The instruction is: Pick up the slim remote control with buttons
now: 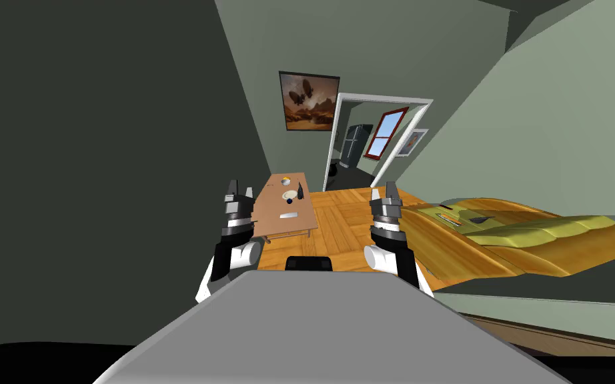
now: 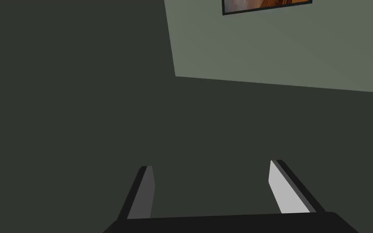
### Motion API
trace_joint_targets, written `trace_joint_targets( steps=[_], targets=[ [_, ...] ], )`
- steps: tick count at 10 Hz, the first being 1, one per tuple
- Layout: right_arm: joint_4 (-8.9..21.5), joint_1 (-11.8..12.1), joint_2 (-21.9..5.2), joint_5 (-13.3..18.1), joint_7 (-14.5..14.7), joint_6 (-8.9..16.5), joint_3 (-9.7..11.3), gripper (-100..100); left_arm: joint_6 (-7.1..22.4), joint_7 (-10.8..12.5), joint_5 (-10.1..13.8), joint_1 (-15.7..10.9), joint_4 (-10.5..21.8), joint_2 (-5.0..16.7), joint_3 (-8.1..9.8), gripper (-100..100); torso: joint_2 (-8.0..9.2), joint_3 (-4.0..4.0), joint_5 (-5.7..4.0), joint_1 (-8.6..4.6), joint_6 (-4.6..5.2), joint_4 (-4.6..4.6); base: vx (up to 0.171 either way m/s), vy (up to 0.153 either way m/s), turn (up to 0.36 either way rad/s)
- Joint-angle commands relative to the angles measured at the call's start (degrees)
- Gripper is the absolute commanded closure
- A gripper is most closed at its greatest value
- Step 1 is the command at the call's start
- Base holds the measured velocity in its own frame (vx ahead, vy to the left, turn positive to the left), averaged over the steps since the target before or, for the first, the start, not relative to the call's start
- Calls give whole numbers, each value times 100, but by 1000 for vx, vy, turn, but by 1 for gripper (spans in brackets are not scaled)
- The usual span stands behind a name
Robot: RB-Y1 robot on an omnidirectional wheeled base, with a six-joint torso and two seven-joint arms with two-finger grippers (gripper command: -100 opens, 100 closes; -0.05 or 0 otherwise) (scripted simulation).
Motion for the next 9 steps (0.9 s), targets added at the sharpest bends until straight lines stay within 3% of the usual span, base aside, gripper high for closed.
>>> trace_joint_targets(
  steps=[1, 2, 5, 6, 8, 9],
  targets=[
    [0, 0, 0, 0, 0, 0, 0, 0, 250, 125, 91, -132, 250, 202, 218, -100, 0, 0, 0, 0, 0, 0, -32, 25, -121],
    [0, -1, 0, 0, 0, 0, 0, 0, 250, 125, 91, -132, 250, 202, 218, -100, 9, 4, 2, 11, 2, 1, -53, 33, -90],
    [0, -1, 0, 0, 0, 0, 0, 0, 637, 312, 221, -371, 705, 463, 547, -100, 20, 11, 4, 16, 1, 4, -53, 38, -114],
    [0, -1, 0, 0, 0, 0, 0, 0, 660, 312, 221, -371, 705, 463, 547, -100, 18, 11, 5, 21, 1, 4, -30, 32, -42],
    [0, -1, 0, 0, 0, 0, 0, 0, 993, 456, 316, -601, 1083, 649, 809, -100, 11, 6, 3, 12, 1, 2, -36, 30, -153],
    [0, -1, 0, 0, 0, 0, 0, 0, 1018, 456, 316, -601, 1101, 649, 809, -100, 13, 7, 4, 17, 2, 3, -34, 35, -63]
  ],
)
